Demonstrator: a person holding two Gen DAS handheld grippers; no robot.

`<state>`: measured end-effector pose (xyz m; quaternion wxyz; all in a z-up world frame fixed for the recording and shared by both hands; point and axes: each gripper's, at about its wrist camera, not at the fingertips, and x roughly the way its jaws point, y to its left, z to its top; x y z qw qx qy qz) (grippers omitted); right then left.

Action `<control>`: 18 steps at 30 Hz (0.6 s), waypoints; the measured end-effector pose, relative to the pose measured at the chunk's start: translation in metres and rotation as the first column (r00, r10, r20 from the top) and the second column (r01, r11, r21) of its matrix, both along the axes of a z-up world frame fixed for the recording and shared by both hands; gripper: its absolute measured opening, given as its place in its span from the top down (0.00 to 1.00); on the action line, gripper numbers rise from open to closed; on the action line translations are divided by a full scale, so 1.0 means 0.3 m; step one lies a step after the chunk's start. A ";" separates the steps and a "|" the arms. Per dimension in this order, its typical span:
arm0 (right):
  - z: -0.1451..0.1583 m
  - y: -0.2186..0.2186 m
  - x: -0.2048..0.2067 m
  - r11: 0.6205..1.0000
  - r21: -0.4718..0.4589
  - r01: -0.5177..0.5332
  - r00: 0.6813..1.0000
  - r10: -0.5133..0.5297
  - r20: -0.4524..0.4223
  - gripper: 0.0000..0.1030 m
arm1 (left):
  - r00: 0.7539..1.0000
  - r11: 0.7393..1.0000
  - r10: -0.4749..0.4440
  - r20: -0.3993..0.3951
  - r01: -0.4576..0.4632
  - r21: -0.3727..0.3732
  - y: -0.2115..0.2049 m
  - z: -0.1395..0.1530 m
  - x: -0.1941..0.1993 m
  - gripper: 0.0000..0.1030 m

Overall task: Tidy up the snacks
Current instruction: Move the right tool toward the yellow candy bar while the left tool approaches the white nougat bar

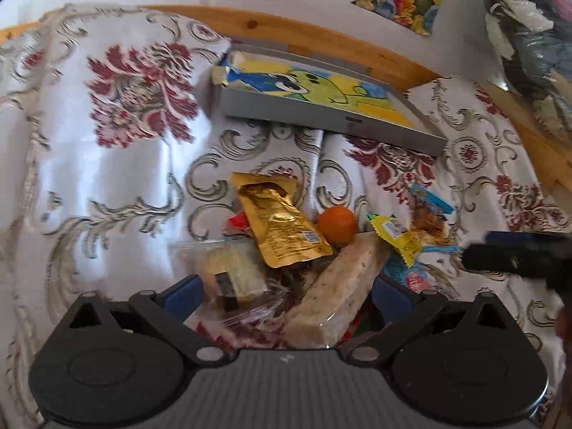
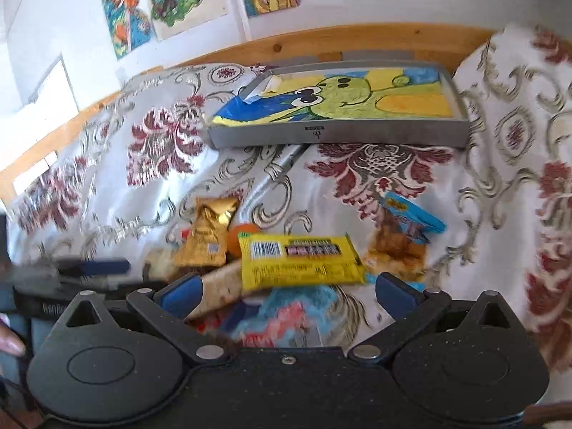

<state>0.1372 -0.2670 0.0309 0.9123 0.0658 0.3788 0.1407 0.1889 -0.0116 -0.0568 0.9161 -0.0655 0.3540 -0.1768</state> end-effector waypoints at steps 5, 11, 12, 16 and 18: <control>-0.028 -0.048 0.088 0.994 0.110 0.014 0.999 -0.010 -0.039 0.00 | 0.996 0.991 -0.086 0.006 0.086 -0.102 0.021 -0.022 0.035 0.01; -0.066 -0.050 0.146 0.995 0.103 0.006 0.997 0.002 -0.076 0.00 | 0.975 0.968 -0.222 0.019 0.223 -0.111 -0.018 -0.014 0.053 0.01; -0.076 -0.051 0.152 0.994 0.107 0.007 0.996 0.003 -0.090 0.00 | 0.973 0.967 -0.232 0.013 0.232 -0.106 -0.026 -0.016 0.058 0.01; -0.104 -0.054 0.161 0.987 0.161 0.025 0.988 0.000 -0.155 0.01 | 0.979 0.969 -0.200 -0.027 0.193 -0.154 -0.024 -0.035 0.082 0.01; -0.118 -0.063 0.165 0.977 0.206 0.044 0.982 -0.005 -0.187 0.01 | 0.981 0.965 -0.187 -0.048 0.174 -0.198 -0.018 -0.041 0.095 0.01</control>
